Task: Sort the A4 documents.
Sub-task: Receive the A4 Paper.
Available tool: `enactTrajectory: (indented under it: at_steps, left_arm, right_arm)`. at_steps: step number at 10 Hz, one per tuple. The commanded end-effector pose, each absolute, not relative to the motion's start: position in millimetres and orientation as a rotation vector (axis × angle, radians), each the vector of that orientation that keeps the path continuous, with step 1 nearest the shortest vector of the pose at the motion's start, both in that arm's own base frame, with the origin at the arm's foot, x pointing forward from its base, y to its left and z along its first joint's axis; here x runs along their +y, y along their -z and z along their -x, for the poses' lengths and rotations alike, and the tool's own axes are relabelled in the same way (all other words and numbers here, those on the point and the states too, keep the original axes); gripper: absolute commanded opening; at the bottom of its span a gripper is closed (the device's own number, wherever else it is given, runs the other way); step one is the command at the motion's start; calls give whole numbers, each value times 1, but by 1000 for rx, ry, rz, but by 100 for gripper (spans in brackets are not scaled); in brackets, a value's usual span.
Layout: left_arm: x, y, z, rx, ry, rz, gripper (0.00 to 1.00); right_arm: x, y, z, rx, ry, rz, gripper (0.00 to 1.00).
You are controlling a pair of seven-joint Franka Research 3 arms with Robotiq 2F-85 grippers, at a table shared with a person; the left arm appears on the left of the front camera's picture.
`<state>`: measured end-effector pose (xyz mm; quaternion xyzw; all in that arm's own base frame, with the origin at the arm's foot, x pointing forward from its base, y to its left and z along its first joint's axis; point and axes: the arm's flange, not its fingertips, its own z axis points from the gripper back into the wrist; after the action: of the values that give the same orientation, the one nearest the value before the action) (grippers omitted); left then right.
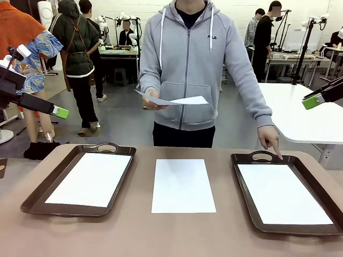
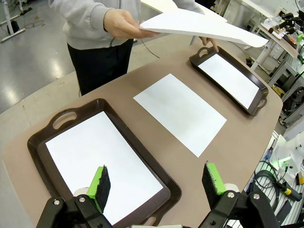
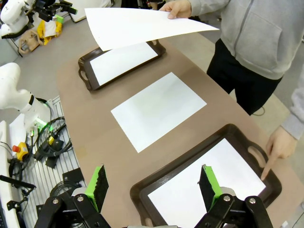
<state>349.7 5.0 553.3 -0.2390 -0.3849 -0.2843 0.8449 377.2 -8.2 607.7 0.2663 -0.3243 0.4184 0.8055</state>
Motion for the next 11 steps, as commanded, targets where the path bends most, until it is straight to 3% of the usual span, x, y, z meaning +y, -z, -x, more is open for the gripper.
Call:
enactTrajectory:
  at_steps: [1, 11]
  left_arm:
    - [5, -553, -350, -816, 601, 503, 100]
    - [5, -553, -350, -816, 601, 503, 100]
  right_arm:
    - [-7, -608, -377, -696, -899, -577, 100]
    - [-7, -608, -377, -696, -899, -577, 100]
